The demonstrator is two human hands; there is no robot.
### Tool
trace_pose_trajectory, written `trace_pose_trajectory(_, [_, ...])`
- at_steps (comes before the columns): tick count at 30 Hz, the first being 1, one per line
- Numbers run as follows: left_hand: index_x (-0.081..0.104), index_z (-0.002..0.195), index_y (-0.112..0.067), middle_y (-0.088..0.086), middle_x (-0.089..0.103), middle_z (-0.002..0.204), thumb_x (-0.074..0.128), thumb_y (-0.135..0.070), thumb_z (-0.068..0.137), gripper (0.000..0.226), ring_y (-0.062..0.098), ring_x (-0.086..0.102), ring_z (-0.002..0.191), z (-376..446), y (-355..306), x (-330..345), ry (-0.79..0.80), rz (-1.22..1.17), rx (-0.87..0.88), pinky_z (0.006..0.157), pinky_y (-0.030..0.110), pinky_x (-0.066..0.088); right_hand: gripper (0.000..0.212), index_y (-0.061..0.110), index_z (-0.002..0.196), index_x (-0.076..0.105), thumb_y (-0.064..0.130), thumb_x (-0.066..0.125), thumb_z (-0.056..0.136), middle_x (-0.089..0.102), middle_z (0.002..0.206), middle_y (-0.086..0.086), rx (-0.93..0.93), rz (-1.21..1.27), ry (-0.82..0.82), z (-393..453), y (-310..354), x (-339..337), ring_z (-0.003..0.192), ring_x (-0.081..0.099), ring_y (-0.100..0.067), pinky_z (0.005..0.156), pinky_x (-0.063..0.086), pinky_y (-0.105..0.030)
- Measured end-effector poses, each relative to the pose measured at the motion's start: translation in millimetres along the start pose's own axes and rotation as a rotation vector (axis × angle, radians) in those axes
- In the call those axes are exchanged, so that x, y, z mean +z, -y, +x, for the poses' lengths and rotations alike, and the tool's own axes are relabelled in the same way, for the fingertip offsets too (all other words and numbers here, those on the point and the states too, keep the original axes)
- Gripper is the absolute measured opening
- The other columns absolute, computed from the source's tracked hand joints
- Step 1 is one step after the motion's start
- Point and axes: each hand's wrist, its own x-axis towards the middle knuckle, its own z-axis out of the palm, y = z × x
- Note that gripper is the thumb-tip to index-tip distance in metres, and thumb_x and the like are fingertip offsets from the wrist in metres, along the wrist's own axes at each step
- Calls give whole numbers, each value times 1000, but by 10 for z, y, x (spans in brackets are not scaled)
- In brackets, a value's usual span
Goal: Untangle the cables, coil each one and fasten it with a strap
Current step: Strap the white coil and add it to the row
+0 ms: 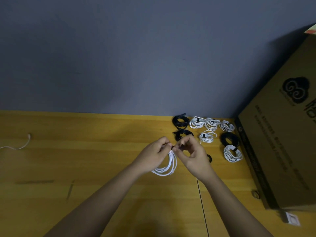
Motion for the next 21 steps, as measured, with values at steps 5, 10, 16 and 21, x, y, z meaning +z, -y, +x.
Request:
trace_pose_trajectory(5, [45,81,-30,-9,37,58,41,-35,101,21,10,34,54,-20,11,-16,-48,-69,65,55,32,27,23,6,85,55,-13,67,79,67,91,-7,122,298,-271,6,26,114,83,66,-12,77,52,-21])
trace_pose_trajectory(10, [46,90,-30,-10,40,61,40,-39,101,16,9,38,55,-16,61,-26,-56,-45,73,56,32,30,24,10,78,62,-12,70,76,71,72,2,179,377,-371,26,61,98,72,68,-10,71,53,-21])
trace_pose_trajectory(16, [41,99,-27,-11,47,79,37,-38,101,12,7,45,68,-33,53,-47,-16,-25,119,67,32,38,22,27,76,68,5,73,80,69,75,18,-54,-308,-252,128,-4,1,75,66,-3,70,54,-29])
trace_pose_trajectory(21, [39,97,-21,-9,38,73,37,-31,102,11,6,37,64,-33,-2,-75,-31,-26,146,63,31,32,30,29,68,64,3,75,77,66,70,10,100,-224,-28,227,129,47,67,62,-5,68,55,-31])
